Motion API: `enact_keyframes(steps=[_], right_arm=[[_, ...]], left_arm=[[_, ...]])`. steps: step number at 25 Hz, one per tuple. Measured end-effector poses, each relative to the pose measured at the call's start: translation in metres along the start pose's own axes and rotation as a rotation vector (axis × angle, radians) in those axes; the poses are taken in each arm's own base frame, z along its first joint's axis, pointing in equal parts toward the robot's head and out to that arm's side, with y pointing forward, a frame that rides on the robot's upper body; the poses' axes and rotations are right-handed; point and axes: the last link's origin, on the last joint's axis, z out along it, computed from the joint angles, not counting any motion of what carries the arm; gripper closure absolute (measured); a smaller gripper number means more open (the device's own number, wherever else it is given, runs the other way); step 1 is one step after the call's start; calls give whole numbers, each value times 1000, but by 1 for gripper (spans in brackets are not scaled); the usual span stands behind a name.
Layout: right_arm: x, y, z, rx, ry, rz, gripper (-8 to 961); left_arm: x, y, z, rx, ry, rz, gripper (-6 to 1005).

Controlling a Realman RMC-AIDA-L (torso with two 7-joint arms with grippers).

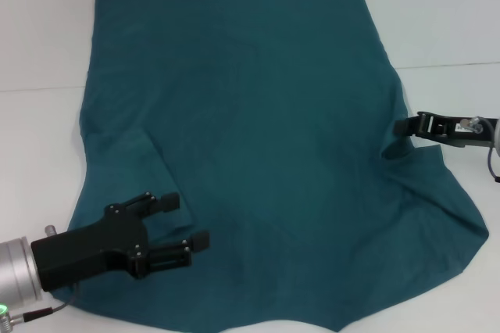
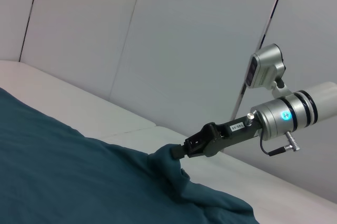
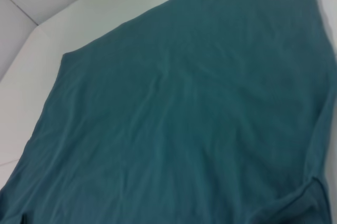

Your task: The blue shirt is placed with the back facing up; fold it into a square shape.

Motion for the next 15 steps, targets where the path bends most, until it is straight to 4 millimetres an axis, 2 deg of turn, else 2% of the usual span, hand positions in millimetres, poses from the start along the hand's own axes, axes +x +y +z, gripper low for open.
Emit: enact_keyframes(steps=[9, 15], right_arm=[[8, 20, 22, -1, 13, -96, 918], [9, 32, 30, -25, 10, -164, 725]], left_arm=[[0, -1, 0, 4, -1, 2, 80], [0, -1, 0, 7, -2, 1, 81]])
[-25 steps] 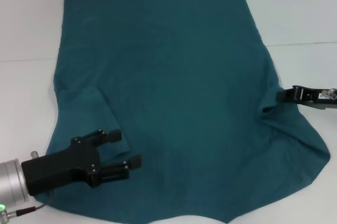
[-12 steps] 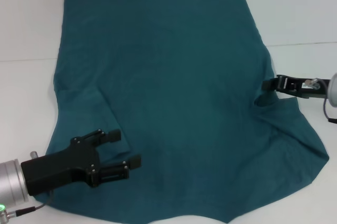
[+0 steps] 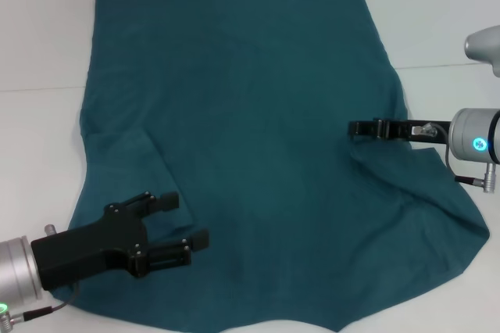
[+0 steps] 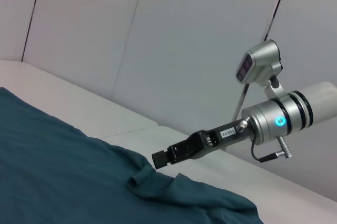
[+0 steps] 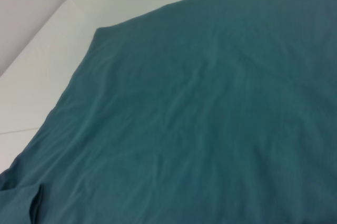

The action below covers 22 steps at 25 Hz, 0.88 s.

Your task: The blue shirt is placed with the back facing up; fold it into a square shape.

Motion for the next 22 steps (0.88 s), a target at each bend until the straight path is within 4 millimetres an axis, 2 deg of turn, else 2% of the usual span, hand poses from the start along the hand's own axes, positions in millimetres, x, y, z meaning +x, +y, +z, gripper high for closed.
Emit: enact_keyframes(steps=[3, 10, 16, 22], right_arm=[[-1, -3, -4, -2, -21, 21, 577], [11, -33, -29, 37, -20, 86, 272], [25, -60, -56, 68, 1, 159, 251], [33, -73, -74, 84, 15, 203, 233]], left_arm=[[0, 0, -1, 2, -1, -1, 81], [0, 0, -1, 4, -2, -1, 81], [1, 0, -1, 0, -2, 1, 82], [2, 0, 1, -7, -3, 3, 82]])
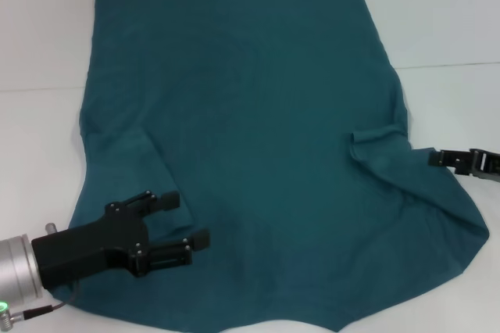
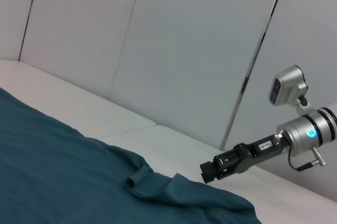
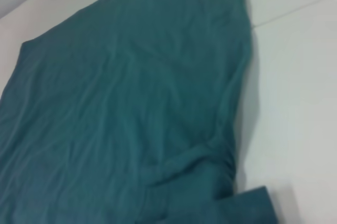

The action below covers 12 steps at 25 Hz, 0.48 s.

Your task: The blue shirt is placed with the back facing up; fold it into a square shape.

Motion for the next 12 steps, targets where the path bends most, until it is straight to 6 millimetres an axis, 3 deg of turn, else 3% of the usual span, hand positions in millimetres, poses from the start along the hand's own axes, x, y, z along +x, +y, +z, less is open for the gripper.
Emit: enact_keyframes(steps=[12], right_arm=[[6, -4, 0, 8, 2, 21, 241]], left_arm=[[0, 1, 1, -6, -1, 1, 83]])
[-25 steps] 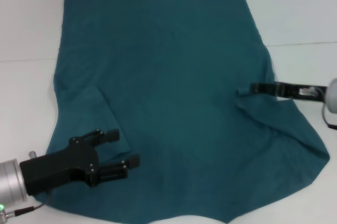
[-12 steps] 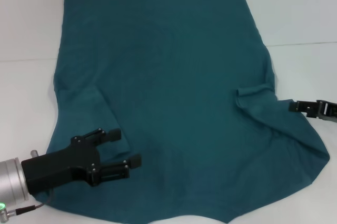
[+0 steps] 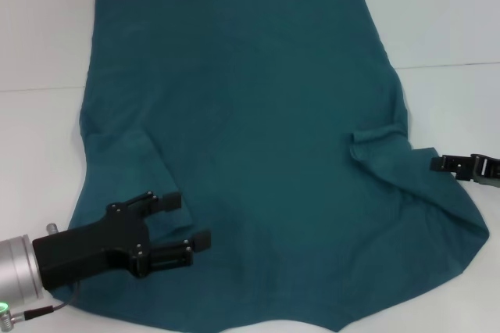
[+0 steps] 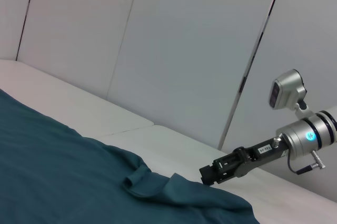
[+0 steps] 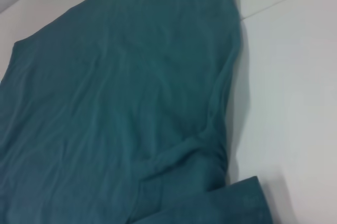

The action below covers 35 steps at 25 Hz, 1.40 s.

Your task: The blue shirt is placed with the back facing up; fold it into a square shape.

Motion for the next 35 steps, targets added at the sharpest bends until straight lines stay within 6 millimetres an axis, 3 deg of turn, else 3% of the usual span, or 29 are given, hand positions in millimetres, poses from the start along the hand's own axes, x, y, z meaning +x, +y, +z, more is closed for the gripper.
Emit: enact_keyframes(steps=[17, 22, 25, 35], right_arm=[[1, 6, 14, 13, -2, 7, 585], [2, 5, 12, 13, -4, 3, 720], [3, 5, 12, 11, -1, -1, 910], [0, 29, 8, -172, -35, -44, 954]], left_arm=[[0, 0, 0, 3, -1, 0, 84], [0, -1, 0, 4, 2, -1, 85], [0, -1, -1, 5, 3, -1, 85], [0, -1, -1, 7, 3, -1, 86]])
